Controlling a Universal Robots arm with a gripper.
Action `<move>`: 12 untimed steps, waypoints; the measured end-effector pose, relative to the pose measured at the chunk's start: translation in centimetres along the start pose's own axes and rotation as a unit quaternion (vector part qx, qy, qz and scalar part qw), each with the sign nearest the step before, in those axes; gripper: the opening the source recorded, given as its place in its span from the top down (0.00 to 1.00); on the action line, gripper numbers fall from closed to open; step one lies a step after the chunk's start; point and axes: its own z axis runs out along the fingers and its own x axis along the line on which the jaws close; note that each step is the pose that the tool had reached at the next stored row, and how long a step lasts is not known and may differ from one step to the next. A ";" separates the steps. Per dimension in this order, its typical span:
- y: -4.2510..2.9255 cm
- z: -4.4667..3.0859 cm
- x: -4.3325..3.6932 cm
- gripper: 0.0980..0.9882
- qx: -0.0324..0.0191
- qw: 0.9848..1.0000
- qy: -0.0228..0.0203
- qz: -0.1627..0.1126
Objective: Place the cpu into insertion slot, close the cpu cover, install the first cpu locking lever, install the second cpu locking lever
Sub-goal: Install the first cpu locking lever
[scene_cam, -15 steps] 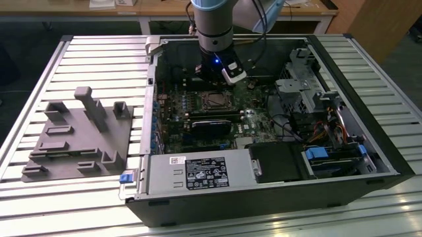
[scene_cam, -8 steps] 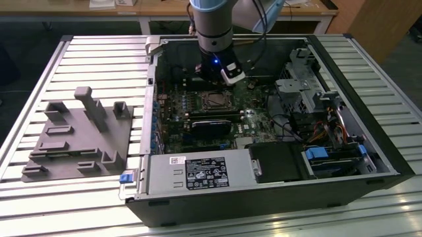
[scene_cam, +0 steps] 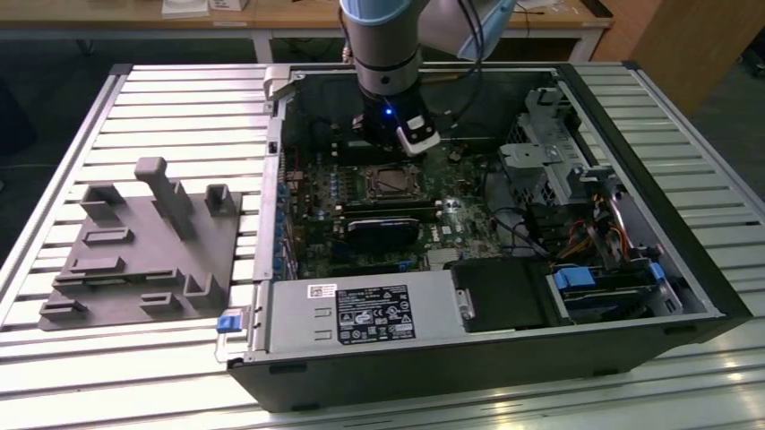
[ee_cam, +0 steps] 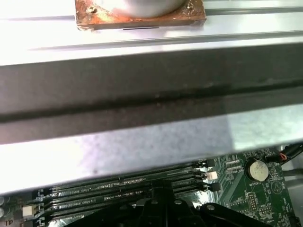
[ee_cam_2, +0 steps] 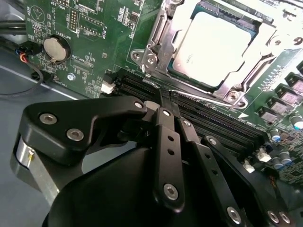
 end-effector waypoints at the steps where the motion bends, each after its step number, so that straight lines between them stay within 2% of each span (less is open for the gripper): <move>1: -0.01 0.02 0.01 0.99 0.000 1.000 -0.001 0.003; 7: -0.07 0.13 0.20 0.99 0.002 1.000 -0.005 0.023; 12: -0.12 0.20 0.36 0.99 0.006 0.999 -0.012 0.050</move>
